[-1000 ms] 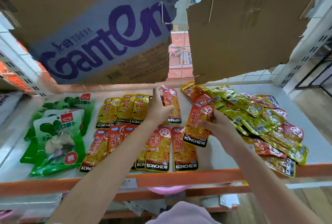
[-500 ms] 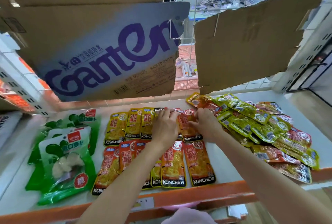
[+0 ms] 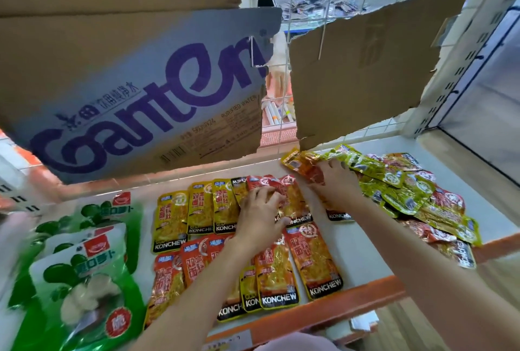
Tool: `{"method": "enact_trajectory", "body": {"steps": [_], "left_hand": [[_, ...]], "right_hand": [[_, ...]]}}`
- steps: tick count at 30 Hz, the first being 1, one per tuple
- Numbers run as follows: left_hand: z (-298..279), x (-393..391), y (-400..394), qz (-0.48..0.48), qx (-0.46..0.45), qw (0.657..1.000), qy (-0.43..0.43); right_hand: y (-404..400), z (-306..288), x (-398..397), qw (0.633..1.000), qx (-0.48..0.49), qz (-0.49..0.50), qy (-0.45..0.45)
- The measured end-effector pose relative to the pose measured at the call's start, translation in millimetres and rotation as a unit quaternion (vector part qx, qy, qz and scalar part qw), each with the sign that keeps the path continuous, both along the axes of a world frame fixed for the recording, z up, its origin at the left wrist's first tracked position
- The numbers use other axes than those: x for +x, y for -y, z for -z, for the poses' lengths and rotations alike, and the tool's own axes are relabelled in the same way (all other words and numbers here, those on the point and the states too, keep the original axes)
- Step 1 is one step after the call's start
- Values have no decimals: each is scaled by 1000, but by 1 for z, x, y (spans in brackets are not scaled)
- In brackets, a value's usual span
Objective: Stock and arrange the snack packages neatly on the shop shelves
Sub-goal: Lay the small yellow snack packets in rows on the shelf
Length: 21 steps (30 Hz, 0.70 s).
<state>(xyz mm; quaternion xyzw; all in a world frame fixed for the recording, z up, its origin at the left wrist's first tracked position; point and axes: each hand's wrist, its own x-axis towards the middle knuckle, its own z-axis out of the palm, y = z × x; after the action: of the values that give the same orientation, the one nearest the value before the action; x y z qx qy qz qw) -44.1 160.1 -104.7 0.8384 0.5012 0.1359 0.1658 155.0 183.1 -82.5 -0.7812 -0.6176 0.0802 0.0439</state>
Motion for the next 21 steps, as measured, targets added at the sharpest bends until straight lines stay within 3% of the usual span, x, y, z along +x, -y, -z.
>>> {"method": "enact_trajectory", "body": {"steps": [3, 8, 12, 16, 18, 20, 21], "left_hand": [[-3, 2, 1, -14, 2, 1000, -4], [-13, 21, 7, -42, 46, 998, -20], [-20, 63, 9, -31, 27, 999, -2], [-15, 108, 13, -65, -6, 996, -54], [-13, 122, 14, -108, -17, 992, -70], [-13, 129, 13, -163, -57, 985, -28], [-14, 131, 13, -187, -84, 979, 10]], "right_hand": [[4, -7, -4, 999, 13, -35, 5], [20, -38, 22, 989, 84, -34, -117], [42, -45, 54, 978, 122, -10, -172], [65, -35, 95, 954, 146, 47, -256], [75, -23, 111, 922, 118, 86, -359], [84, -8, 121, 879, 61, 116, -459], [87, -1, 125, 881, 43, 120, -456]]}}
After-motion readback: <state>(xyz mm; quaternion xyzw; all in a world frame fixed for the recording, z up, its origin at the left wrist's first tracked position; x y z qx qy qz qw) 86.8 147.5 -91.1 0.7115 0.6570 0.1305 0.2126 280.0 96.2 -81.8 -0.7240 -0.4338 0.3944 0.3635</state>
